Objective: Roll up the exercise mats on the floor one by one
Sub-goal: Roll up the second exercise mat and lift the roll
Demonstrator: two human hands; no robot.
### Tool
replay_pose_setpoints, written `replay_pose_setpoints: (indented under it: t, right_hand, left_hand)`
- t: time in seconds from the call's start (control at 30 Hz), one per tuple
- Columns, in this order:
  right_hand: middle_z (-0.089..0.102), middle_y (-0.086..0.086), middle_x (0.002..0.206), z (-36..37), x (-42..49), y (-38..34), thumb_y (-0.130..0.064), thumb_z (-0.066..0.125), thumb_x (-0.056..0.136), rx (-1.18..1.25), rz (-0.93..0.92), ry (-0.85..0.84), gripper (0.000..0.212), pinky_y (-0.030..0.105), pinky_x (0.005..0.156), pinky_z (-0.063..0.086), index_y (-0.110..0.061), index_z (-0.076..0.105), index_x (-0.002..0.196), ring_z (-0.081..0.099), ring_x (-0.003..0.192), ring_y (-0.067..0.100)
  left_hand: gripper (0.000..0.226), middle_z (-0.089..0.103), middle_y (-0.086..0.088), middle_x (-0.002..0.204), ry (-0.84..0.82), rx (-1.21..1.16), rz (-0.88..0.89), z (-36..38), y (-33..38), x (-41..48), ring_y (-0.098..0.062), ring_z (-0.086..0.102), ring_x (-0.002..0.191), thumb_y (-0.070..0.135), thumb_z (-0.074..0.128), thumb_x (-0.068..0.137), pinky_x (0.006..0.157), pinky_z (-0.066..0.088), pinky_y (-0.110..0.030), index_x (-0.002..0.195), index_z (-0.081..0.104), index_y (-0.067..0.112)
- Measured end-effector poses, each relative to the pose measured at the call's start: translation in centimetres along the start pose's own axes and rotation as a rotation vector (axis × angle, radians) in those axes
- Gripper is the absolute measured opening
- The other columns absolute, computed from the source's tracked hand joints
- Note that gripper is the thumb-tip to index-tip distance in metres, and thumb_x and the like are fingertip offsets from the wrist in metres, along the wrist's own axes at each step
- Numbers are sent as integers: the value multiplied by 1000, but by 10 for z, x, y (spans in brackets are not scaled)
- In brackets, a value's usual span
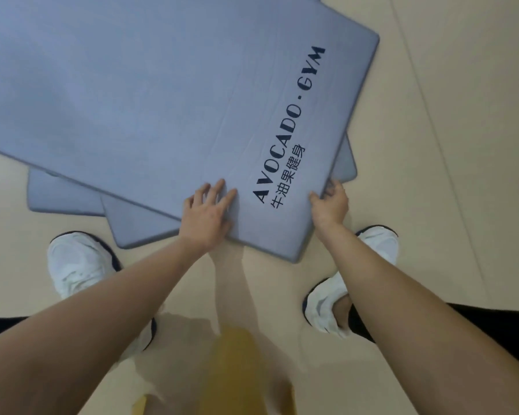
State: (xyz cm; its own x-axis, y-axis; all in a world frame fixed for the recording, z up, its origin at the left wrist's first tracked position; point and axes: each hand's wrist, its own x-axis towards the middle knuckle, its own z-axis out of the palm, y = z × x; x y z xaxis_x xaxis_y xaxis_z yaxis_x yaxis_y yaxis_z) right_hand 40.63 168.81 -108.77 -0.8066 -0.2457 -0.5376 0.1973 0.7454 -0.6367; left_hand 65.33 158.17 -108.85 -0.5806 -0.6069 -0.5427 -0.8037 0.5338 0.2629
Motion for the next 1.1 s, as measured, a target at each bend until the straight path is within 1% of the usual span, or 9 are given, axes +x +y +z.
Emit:
replay_pose_setpoints:
  t: [0.13,0.27,0.4,0.53,0.67,0.77,0.9,1.0,1.1]
  right_hand:
    - [73,3,90,-25,-6,-28,-1,78,83,9,8,-6,29,39,90,60,-7,74,111,69,84,19]
    - [65,3,88,-44,-25,-70,5,76,85,75,11,-168,26,53,83,63,-14,61,96,72,92,32]
    - [63,3,85,-49,-60,-100,9,73,83,106,-83,-196,35,57,82,62,-20,54,86,73,93,35]
    - [69,11,90,-51,-96,-119,10,74,81,151,-155,-274,35,56,79,63,-17,55,92,74,95,38]
    - [70,22,103,-58,-124,-124,10,74,85,164,-221,-367,34,52,75,65,-15,54,94,73,94,36]
    - [68,9,95,-71,-136,-125,-9,84,85,-16,-437,-429,31,46,78,64,-14,59,103,71,91,31]
    - [64,6,128,-99,-148,-145,-30,87,82,-509,-793,-372,59,30,95,45,-15,62,133,60,118,25]
    - [58,7,140,-106,-162,-161,-41,86,81,-689,-939,-369,69,38,108,43,-20,59,141,52,132,29]
    - [54,4,142,-101,-174,-160,-50,82,82,-850,-1017,-470,71,42,110,42,-25,56,143,45,136,28]
  left_hand:
    - [69,33,-2,165,-88,-242,-57,-33,21,-3,-33,26,149,53,67,92,116,35,-48,153,45,30]
    - [79,49,3,155,-65,-452,36,-63,66,-29,-24,44,141,73,65,84,112,42,-47,151,49,34]
    - [93,54,3,142,-89,-340,70,-77,103,-68,-24,53,130,82,65,72,105,47,-46,148,44,33]
    - [90,53,1,135,59,-381,-40,-91,116,-92,-25,58,118,73,75,71,93,48,-42,140,44,26]
    - [43,61,-11,129,114,-287,57,-109,109,-112,-34,60,116,29,67,89,91,47,-40,126,55,11]
    - [28,67,-17,123,98,-204,95,-133,80,-129,-36,62,110,12,56,95,89,48,-41,122,62,6]
    - [32,68,-14,125,38,-112,115,-162,41,-155,-33,62,111,15,53,100,91,48,-37,130,63,11]
    - [34,67,-10,130,4,-97,120,-174,24,-179,-31,61,117,15,54,102,100,48,-37,135,63,11]
    - [31,68,-9,127,49,-150,90,-192,6,-198,-28,62,116,15,56,102,100,48,-36,131,66,12]
